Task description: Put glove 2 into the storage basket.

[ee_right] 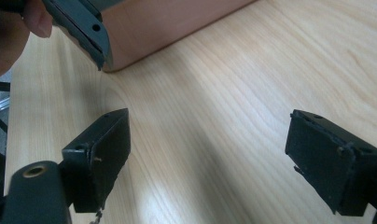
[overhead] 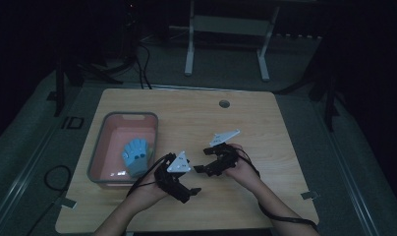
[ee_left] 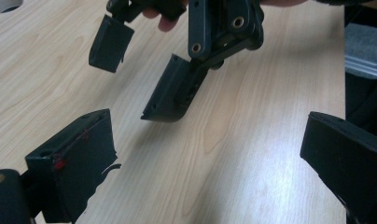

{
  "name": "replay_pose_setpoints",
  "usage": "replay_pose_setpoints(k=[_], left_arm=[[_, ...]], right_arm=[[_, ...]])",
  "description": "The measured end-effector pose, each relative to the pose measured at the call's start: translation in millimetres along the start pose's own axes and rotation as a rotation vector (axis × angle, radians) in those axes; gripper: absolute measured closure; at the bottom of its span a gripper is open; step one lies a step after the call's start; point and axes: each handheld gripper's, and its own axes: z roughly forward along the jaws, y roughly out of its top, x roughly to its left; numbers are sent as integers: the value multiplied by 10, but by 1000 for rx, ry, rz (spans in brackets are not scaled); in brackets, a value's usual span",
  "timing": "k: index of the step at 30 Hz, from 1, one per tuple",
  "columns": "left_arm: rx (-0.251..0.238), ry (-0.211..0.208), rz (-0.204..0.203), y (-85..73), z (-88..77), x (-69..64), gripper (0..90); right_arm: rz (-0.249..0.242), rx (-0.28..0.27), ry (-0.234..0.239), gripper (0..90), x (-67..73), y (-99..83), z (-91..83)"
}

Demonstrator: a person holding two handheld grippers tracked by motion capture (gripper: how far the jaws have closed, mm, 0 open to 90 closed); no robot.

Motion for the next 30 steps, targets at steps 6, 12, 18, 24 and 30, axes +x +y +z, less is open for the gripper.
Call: replay_pose_setpoints(k=[6, 12, 18, 24, 30], left_arm=[[7, -31, 15, -24, 146, -59, 35], [2, -52, 21, -54, 263, -94, 35], [14, -84, 40, -89, 410, -152, 35], [25, -100, 44, -132, 483, -177, 35], [27, -118, 46, -196, 585, -217, 35]], right_arm=[[10, 6, -4, 141, -19, -165, -42], [28, 1, -27, 141, -36, -300, -90], [51, 15, -32, 140, -66, -508, -117], [55, 8, -24, 140, -91, -645, -126], [52, 0, -20, 138, -80, -774, -169]])
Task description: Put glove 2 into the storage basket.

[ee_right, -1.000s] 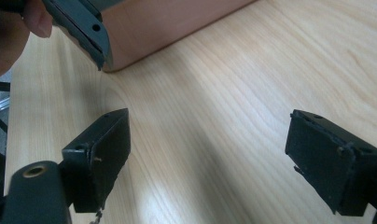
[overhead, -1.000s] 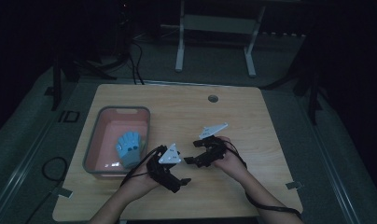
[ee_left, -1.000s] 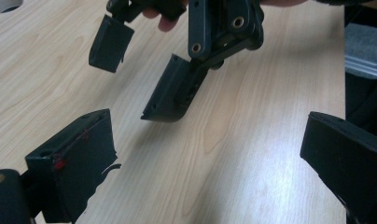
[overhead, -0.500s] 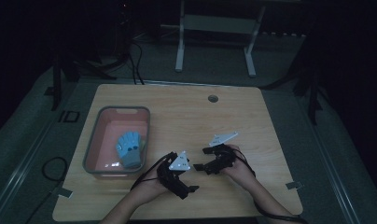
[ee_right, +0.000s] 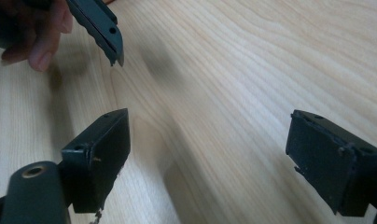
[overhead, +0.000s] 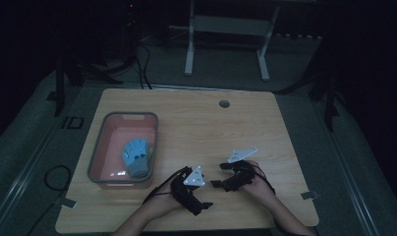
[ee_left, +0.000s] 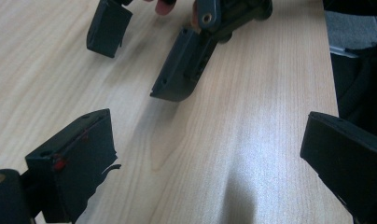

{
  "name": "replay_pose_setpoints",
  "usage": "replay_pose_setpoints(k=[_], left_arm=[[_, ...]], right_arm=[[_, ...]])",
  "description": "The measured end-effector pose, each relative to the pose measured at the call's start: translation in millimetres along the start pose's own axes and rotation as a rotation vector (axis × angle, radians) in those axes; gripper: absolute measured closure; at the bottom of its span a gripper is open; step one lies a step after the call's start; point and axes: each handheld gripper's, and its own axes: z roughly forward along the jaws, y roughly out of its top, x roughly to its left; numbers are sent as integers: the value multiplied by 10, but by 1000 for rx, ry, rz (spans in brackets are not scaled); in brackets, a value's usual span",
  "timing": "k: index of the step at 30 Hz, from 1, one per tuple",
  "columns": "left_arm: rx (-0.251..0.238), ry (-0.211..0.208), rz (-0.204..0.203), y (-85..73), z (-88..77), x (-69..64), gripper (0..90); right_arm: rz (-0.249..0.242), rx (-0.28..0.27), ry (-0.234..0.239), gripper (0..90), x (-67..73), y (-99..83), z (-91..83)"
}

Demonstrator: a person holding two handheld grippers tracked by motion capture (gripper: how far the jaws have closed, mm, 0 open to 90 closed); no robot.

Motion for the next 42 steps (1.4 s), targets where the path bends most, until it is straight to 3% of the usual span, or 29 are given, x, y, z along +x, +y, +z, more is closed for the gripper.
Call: replay_pose_setpoints(k=[11, 22, 25, 30, 32, 36, 42], left_arm=[[12, -26, 32, -52, 147, -58, 35], [20, 2, 45, -95, 180, -81, 35], [12, 8, 38, -120, 167, -92, 35], [3, 21, 25, -162, 129, -96, 35], [-4, 40, 22, -183, 109, -94, 35], [-16, 42, -9, -249, 64, -68, 35], [-38, 41, -15, -261, 45, -50, 35]], right_arm=[[5, -13, -6, 136, -9, -188, -104], [11, -30, -27, 136, -14, -358, -262], [24, -75, -41, 136, -24, -393, -310], [22, -93, -58, 136, -25, -422, -339], [12, -90, -68, 137, -20, -423, -330], [-4, -80, -79, 137, 2, -424, -309], [-8, -79, -88, 136, -6, -429, -309]])
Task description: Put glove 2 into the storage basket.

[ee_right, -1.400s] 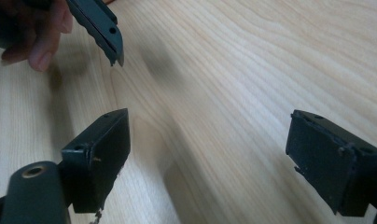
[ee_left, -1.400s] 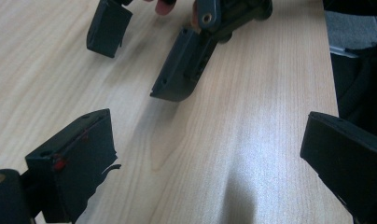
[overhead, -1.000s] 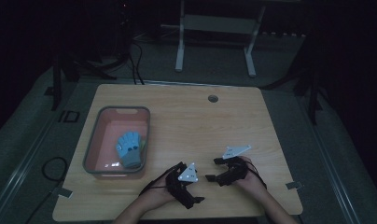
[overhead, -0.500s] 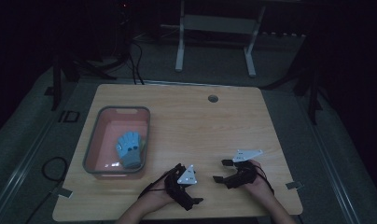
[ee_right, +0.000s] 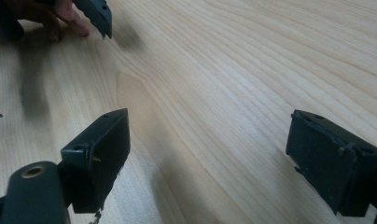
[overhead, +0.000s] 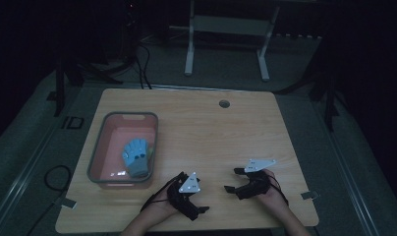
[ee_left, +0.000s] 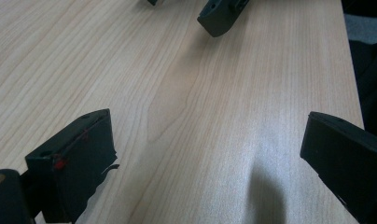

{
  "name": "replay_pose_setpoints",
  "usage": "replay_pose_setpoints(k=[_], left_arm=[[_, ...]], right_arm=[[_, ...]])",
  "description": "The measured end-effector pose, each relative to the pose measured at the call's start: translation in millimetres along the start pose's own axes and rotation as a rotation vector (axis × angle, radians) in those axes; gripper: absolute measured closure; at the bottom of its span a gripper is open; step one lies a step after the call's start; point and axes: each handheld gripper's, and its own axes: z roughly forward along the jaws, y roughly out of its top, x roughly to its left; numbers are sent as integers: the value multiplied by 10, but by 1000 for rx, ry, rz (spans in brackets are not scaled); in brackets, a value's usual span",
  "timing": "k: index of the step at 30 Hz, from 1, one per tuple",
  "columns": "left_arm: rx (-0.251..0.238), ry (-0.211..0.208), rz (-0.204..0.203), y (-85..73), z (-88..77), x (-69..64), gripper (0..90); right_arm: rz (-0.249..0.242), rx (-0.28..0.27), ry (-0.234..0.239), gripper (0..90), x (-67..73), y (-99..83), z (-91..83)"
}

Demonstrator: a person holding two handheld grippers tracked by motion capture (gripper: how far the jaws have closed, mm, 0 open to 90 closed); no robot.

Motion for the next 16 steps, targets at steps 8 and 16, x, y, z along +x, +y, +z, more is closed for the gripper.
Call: replay_pose_setpoints(k=[8, 16], left_arm=[[-17, 3, -2, -7, -17, 14, 35], [-21, 3, 0, -14, -19, 22, 35]], right_arm=[[17, -16, -8, 137, -41, -9, -19], [27, -19, -15, 138, -58, -7, -23]])
